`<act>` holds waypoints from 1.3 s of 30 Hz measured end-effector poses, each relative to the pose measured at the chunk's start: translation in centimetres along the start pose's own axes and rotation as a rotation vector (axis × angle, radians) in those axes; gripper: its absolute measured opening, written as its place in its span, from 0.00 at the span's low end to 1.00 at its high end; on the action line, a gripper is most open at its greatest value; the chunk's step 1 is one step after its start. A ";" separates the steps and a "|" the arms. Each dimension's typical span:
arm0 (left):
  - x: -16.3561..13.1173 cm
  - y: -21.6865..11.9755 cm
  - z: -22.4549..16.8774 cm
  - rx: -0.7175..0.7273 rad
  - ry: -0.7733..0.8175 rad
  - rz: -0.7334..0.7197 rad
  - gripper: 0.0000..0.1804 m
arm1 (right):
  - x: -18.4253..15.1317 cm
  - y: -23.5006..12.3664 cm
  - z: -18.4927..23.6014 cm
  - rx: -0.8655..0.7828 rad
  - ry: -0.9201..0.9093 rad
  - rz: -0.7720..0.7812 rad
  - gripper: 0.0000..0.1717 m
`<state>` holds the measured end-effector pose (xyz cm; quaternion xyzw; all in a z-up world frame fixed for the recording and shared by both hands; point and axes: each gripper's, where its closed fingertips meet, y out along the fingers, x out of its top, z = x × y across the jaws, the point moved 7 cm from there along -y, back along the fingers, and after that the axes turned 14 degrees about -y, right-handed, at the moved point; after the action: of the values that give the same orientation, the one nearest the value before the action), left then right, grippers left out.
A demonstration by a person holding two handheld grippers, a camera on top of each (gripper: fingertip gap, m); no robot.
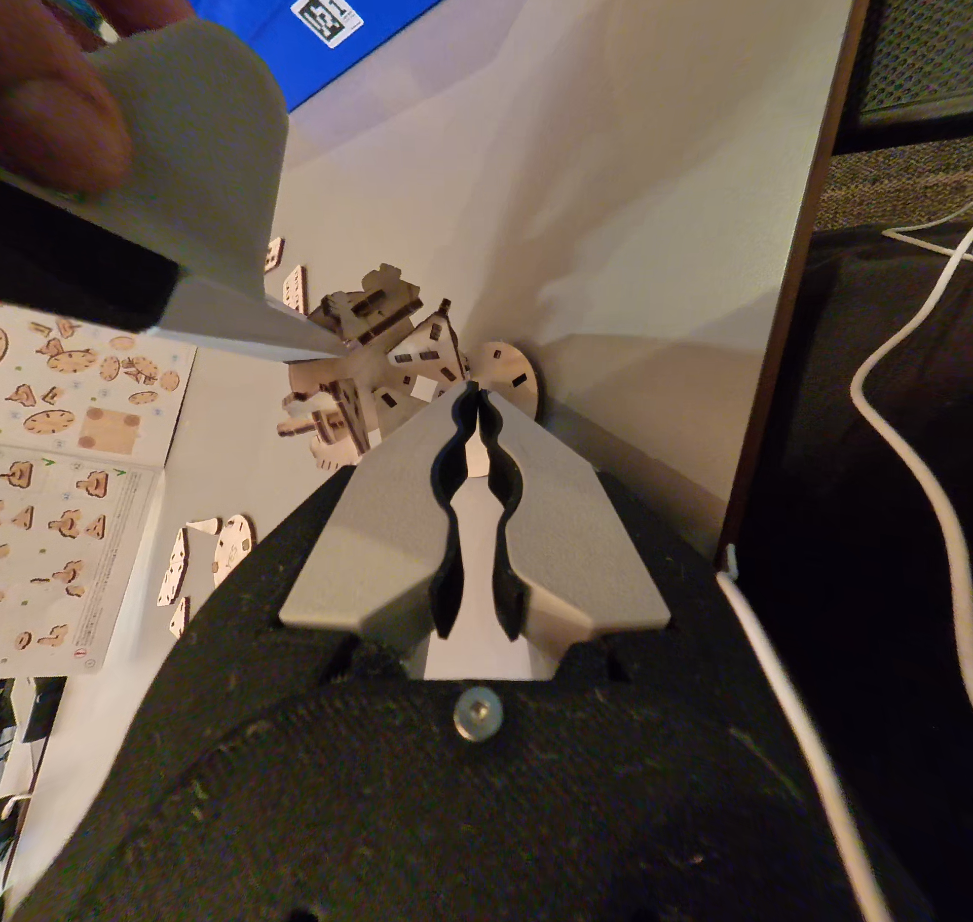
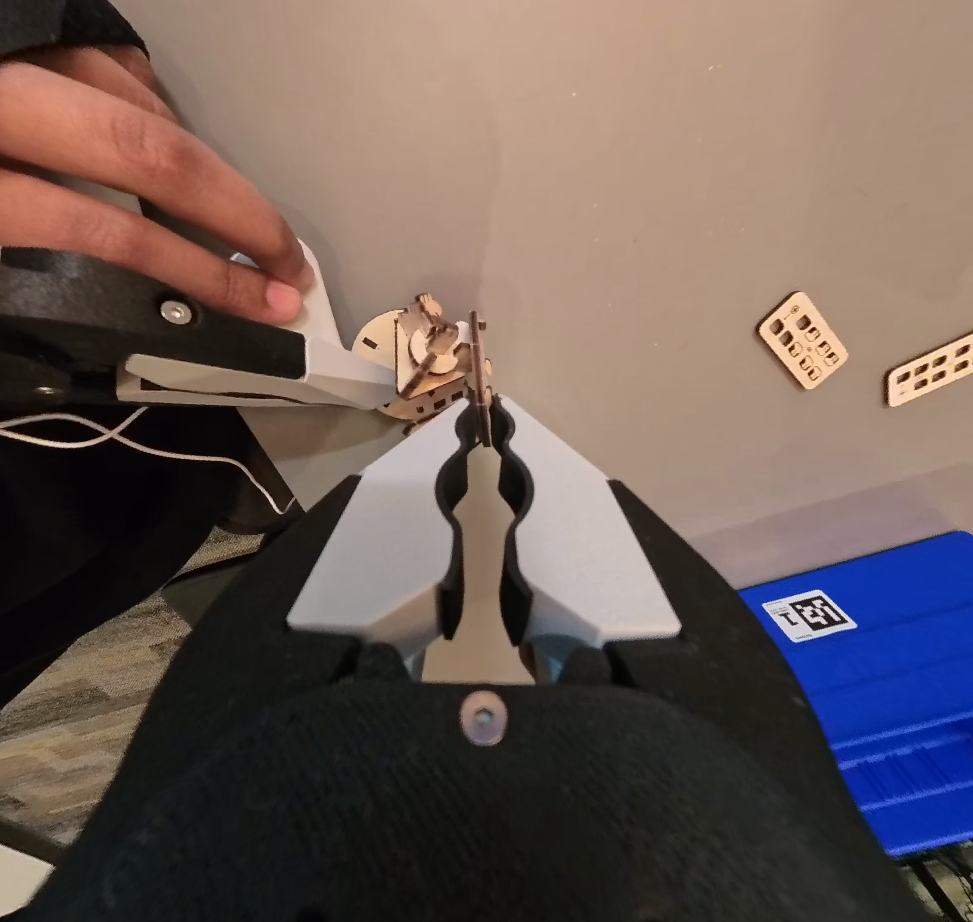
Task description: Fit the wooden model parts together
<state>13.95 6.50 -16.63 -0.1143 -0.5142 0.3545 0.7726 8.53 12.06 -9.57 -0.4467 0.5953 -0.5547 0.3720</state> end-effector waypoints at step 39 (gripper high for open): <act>-1.3 1.1 12.1 -0.945 -0.896 -0.109 0.00 | -0.7 0.0 0.7 -0.082 0.017 -0.109 0.02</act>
<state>2.59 4.18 -12.78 -0.2564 -0.8920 0.0640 0.3668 9.38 12.51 -9.68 -0.4888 0.5953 -0.5530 0.3176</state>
